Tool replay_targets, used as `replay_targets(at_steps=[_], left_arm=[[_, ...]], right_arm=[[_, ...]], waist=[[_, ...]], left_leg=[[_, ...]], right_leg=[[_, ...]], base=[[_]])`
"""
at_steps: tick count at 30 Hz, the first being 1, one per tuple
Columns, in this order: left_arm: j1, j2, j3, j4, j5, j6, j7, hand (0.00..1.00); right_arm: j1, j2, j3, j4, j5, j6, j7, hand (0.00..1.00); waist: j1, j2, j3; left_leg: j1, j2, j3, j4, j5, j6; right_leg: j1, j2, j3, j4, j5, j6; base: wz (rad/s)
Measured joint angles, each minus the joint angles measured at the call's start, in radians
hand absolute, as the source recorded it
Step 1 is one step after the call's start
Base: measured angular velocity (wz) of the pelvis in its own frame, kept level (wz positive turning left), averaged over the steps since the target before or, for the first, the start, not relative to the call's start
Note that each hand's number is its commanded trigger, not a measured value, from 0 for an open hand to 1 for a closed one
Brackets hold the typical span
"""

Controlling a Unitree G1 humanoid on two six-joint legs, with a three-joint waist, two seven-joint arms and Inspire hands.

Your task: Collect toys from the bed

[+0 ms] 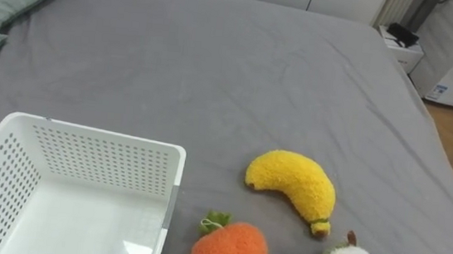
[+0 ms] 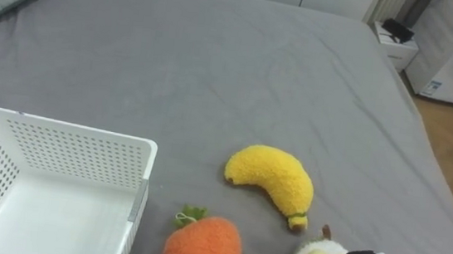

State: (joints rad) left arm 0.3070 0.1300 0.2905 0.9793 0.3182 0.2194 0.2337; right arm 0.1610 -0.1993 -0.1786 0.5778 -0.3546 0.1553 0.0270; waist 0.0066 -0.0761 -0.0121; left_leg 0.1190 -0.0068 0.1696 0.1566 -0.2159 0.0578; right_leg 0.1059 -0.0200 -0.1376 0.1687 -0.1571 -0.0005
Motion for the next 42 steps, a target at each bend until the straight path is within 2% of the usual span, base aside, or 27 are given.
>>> replay_targets(at_steps=[8,17,26,27,31,38,42], left_arm=[[0.0,0.0,0.0,0.0,0.0,0.0,0.008,0.0],[-0.001,0.0,0.002,0.01,-0.002,-0.003,0.03,0.0],[-0.02,0.003,0.002,0.024,-0.012,-0.013,0.033,0.0],[-0.023,0.003,0.002,0.025,-0.012,-0.019,0.033,0.0],[-0.026,0.003,0.002,0.024,-0.012,-0.03,0.028,0.0],[-0.036,0.002,0.003,0.022,-0.002,-0.031,0.014,0.0],[-0.036,-0.001,0.0,0.025,-0.003,-0.029,0.014,0.0]], right_arm=[[0.001,0.0,0.0,-0.001,-0.002,0.0,-0.004,1.0],[0.0,0.0,-0.001,-0.011,-0.003,0.0,-0.034,1.0],[0.0,-0.001,-0.002,-0.237,0.001,0.012,-0.027,1.0],[-0.003,-0.001,-0.002,-0.264,0.002,0.012,-0.027,1.0],[-0.007,-0.002,-0.004,-0.348,0.002,0.011,-0.026,1.0],[-0.011,-0.004,-0.011,-0.505,0.001,0.02,-0.018,1.0],[-0.025,-0.004,-0.009,-0.596,0.013,0.034,0.008,1.0]], waist=[[0.0,0.0,0.0006],[-0.001,-0.011,0.0013],[-0.005,-0.014,0.0046],[-0.004,-0.022,0.0088],[-0.005,-0.028,0.012],[-0.005,-0.025,0.0101],[0.002,-0.015,0.0072]], left_leg=[[-0.003,0.0,-0.007,0.004,0.0,0.0],[-0.001,-0.001,-0.007,0.008,0.0,0.0],[-0.003,-0.001,-0.005,0.007,0.0,0.0],[-0.003,-0.001,-0.005,0.007,0.0,0.0],[-0.007,-0.001,-0.004,0.005,0.0,0.0],[-0.023,-0.001,-0.002,0.007,0.0,0.0],[-0.022,0.0,0.006,0.005,0.0,0.0]], right_leg=[[-0.001,-0.001,-0.004,0.001,0.0,0.0],[0.002,-0.001,-0.002,0.002,0.0,0.0],[-0.007,-0.001,0.0,0.002,0.0,0.0],[-0.007,-0.001,0.0,0.002,0.0,0.0],[-0.006,0.0,0.001,0.002,0.0,0.0],[-0.022,0.001,0.007,0.003,0.0,-0.001],[-0.025,0.003,0.014,0.004,0.001,-0.001]], base=[[0.02],[0.0],[-0.01],[0.0],[0.0],[0.0],[-0.06]])
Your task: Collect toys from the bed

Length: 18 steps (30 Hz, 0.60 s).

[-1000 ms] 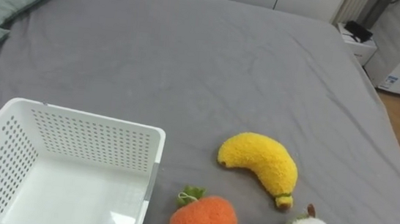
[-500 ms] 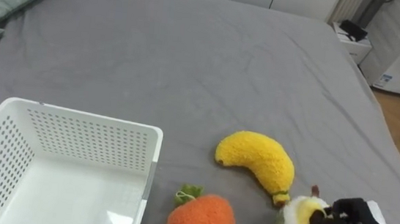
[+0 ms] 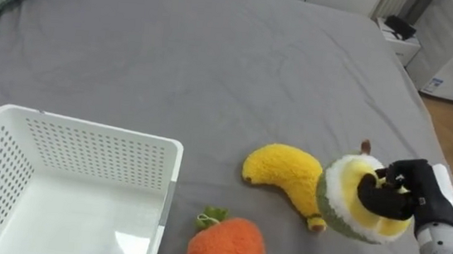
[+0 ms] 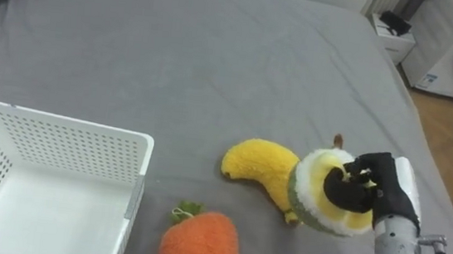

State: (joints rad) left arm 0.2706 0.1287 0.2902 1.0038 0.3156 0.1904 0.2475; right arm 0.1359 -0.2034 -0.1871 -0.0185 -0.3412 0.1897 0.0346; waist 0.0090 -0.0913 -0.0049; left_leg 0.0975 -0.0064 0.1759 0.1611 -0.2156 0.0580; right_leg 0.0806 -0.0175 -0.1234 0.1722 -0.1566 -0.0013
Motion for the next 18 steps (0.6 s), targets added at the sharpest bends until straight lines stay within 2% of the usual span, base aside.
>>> replay_targets(at_steps=[2,6,9,16,18], left_arm=[[0.0,0.0,-0.001,0.015,-0.009,0.0,0.006,0.0],[-0.005,0.001,-0.008,0.039,-0.008,-0.002,0.014,0.0],[-0.017,0.001,-0.028,0.038,-0.007,-0.003,0.018,0.0],[-0.04,0.004,-0.062,0.037,0.003,-0.009,0.016,0.0],[-0.041,0.003,-0.062,0.037,0.014,-0.009,0.014,0.0]], right_arm=[[-0.009,-0.001,0.006,-0.039,0.046,0.006,0.005,1.0],[-0.05,-0.007,0.021,-0.075,0.102,0.006,0.012,1.0],[-0.075,-0.022,0.047,-0.075,0.113,0.006,0.01,1.0],[-0.113,-0.027,0.147,-0.075,0.135,0.008,0.001,1.0],[-0.135,-0.027,0.168,-0.075,0.131,0.008,0.002,1.0]], waist=[[0.002,0.005,-0.0022],[0.005,0.011,-0.0002],[0.028,0.013,0.0008],[0.079,0.012,0.0028],[0.089,0.006,0.0003]], left_leg=[[0.002,0.0,0.001,0.0,0.0,0.0],[0.002,0.0,-0.001,0.0,0.0,0.0],[0.001,0.0,-0.003,-0.002,0.0,0.0],[-0.02,-0.001,-0.02,0.004,0.0,0.0],[-0.029,-0.003,-0.023,0.005,0.002,0.001]], right_leg=[[0.002,0.0,-0.001,-0.001,0.0,0.0],[0.005,0.0,-0.003,-0.001,0.0,0.0],[0.005,0.0,-0.004,0.0,0.0,0.0],[-0.006,-0.004,-0.023,0.0,0.0,0.0],[-0.014,-0.007,-0.031,0.0,0.0,0.0]], base=[[0.0],[0.0],[0.0],[0.06],[0.09]])
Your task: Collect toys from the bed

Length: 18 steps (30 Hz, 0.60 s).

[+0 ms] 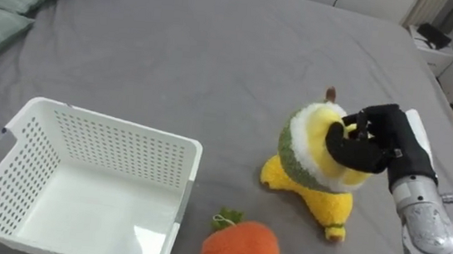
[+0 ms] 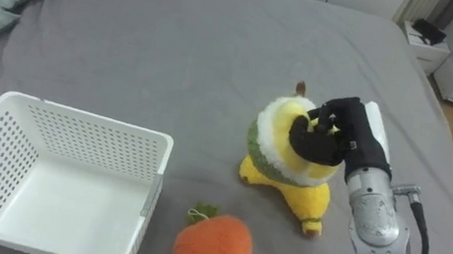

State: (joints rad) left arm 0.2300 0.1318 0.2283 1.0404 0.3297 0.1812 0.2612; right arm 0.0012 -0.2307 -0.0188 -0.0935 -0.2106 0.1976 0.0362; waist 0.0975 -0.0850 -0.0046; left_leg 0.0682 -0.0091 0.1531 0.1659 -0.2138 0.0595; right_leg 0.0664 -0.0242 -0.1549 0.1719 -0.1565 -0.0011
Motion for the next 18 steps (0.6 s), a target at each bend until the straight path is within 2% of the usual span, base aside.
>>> replay_targets(at_steps=[3,6,12,18], left_arm=[[-0.004,-0.001,0.0,-0.002,0.027,0.0,-0.005,0.0],[-0.004,-0.002,0.002,-0.002,0.028,0.001,-0.005,0.0],[-0.036,-0.005,0.0,-0.004,0.026,0.001,-0.004,0.0],[-0.057,-0.005,-0.008,-0.004,0.023,0.0,-0.005,0.0]], right_arm=[[-0.029,0.0,0.007,-0.012,0.001,0.0,0.0,1.0],[-0.073,0.0,0.039,-0.013,0.005,0.001,0.0,1.0],[-0.136,0.001,0.117,-0.013,0.006,0.001,0.014,1.0],[-0.138,0.001,0.156,-0.013,0.009,0.001,0.03,1.0]], waist=[[0.018,-0.002,0.003],[0.043,-0.005,0.0093],[0.058,-0.01,0.0075],[0.086,-0.01,0.0069]], left_leg=[[-0.007,-0.003,-0.009,0.001,0.001,0.002],[-0.007,-0.004,-0.017,0.001,0.001,0.002],[-0.022,-0.006,-0.037,0.012,0.002,0.003],[-0.028,-0.007,-0.053,0.025,0.002,0.003]], right_leg=[[-0.002,-0.003,-0.011,-0.002,0.0,0.001],[0.001,-0.003,-0.015,-0.003,0.0,0.001],[0.002,-0.007,-0.041,-0.005,0.0,0.001],[0.008,-0.009,-0.055,-0.004,0.0,0.001]], base=[[0.11],[0.06],[0.11],[0.08]])
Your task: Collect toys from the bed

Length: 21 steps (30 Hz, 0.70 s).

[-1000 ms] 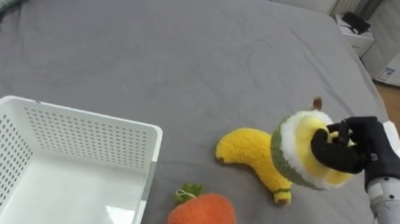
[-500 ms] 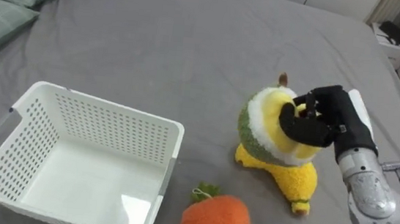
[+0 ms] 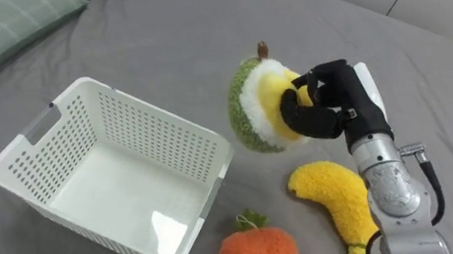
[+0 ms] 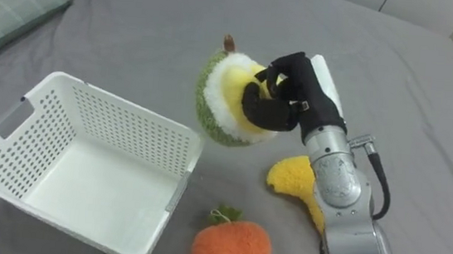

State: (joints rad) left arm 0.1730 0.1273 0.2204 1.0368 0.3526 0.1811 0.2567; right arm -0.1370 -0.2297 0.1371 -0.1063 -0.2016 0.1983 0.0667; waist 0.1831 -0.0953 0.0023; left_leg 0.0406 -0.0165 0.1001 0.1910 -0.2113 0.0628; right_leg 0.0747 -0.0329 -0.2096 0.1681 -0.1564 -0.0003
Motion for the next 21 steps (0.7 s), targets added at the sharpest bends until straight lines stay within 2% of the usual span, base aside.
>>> replay_targets(at_steps=[4,9,12,15,21], left_arm=[[-0.002,0.002,-0.011,-0.003,0.0,0.0,0.0,0.0],[-0.009,0.002,-0.025,-0.001,0.001,0.0,0.0,0.0],[-0.018,0.006,-0.039,0.002,0.003,0.0,-0.003,0.0],[-0.019,0.01,-0.053,0.002,0.004,0.001,-0.007,0.0],[-0.018,0.013,-0.069,-0.01,0.013,0.01,-0.034,0.0]], right_arm=[[0.0,-0.002,0.021,0.0,0.0,0.0,0.004,1.0],[-0.031,0.001,0.08,0.0,0.004,0.0,0.039,1.0],[-0.068,0.001,0.101,0.0,0.012,0.0,0.06,1.0],[-0.094,0.016,0.124,0.0,0.012,0.0,0.069,1.0],[-0.098,0.034,0.184,0.002,0.0,0.001,0.071,1.0]], waist=[[0.018,0.0,0.0],[0.02,-0.001,-0.0004],[0.045,-0.004,0.0011],[0.052,-0.014,-0.0001],[0.098,-0.019,0.0019]], left_leg=[[-0.004,0.0,-0.004,0.005,0.001,-0.001],[-0.005,-0.004,-0.024,0.007,0.003,-0.001],[-0.007,-0.005,-0.031,0.007,0.004,-0.002],[-0.016,-0.01,-0.051,0.007,0.008,-0.002],[-0.023,-0.014,-0.058,0.007,0.011,0.001]], right_leg=[[0.0,-0.001,-0.011,0.0,0.0,0.0],[0.007,-0.003,-0.034,-0.001,0.0,0.0],[0.007,-0.004,-0.044,-0.002,0.0,0.0],[0.008,-0.007,-0.063,-0.006,0.0,0.0],[0.009,-0.01,-0.071,-0.016,0.001,0.001]], base=[[0.03],[0.08],[0.08],[0.17],[0.05]])
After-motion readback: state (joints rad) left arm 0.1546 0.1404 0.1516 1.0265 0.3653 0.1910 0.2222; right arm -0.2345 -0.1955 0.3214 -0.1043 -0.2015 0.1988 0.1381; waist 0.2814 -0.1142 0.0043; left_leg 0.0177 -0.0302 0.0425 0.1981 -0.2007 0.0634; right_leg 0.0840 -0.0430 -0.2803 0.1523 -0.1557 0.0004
